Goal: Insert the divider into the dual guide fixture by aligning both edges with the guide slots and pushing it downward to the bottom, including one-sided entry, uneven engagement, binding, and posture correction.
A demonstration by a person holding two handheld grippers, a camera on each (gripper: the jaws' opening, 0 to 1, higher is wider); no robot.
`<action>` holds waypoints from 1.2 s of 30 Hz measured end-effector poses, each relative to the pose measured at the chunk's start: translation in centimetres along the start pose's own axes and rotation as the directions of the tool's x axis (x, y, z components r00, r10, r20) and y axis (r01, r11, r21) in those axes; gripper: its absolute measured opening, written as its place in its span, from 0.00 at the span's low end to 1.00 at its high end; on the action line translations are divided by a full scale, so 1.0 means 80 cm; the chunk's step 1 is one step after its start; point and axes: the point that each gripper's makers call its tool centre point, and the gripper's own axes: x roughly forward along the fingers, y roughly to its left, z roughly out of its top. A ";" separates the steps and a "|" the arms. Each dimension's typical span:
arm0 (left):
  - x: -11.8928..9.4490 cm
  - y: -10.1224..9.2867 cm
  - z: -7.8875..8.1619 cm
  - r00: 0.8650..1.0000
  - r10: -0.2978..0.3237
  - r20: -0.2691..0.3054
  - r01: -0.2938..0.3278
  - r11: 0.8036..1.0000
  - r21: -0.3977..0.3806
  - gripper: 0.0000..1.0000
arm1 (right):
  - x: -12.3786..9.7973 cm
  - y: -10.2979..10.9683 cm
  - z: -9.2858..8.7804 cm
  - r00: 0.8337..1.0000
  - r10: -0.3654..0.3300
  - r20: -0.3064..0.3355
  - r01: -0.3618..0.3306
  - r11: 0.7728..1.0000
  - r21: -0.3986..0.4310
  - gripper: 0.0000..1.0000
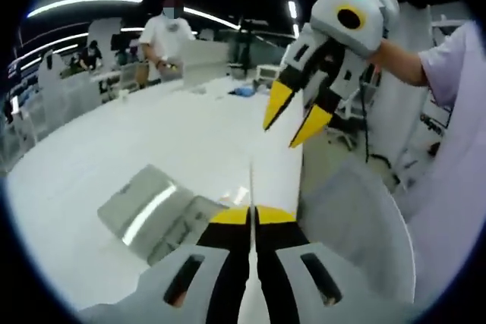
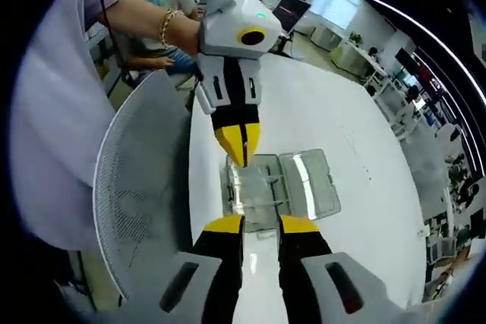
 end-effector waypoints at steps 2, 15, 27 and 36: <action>0.000 -0.003 0.001 1.000 -0.007 0.000 0.007 1.000 0.011 0.00 | 0.003 0.002 0.005 1.000 0.014 0.001 -0.014 1.000 -0.018 0.11; 0.009 -0.029 0.003 0.996 -0.066 -0.055 0.074 0.986 0.151 0.00 | 0.022 0.026 0.020 0.994 0.100 -0.031 -0.103 0.990 -0.095 0.06; 0.014 -0.034 0.000 0.993 -0.082 -0.080 0.096 0.977 0.193 0.00 | 0.031 0.037 0.020 0.990 0.134 -0.052 -0.140 0.984 -0.114 0.03; 0.014 -0.034 -0.006 0.992 -0.080 -0.099 0.100 0.971 0.216 0.00 | 0.039 0.042 0.019 0.986 0.154 -0.056 -0.160 0.980 -0.118 0.00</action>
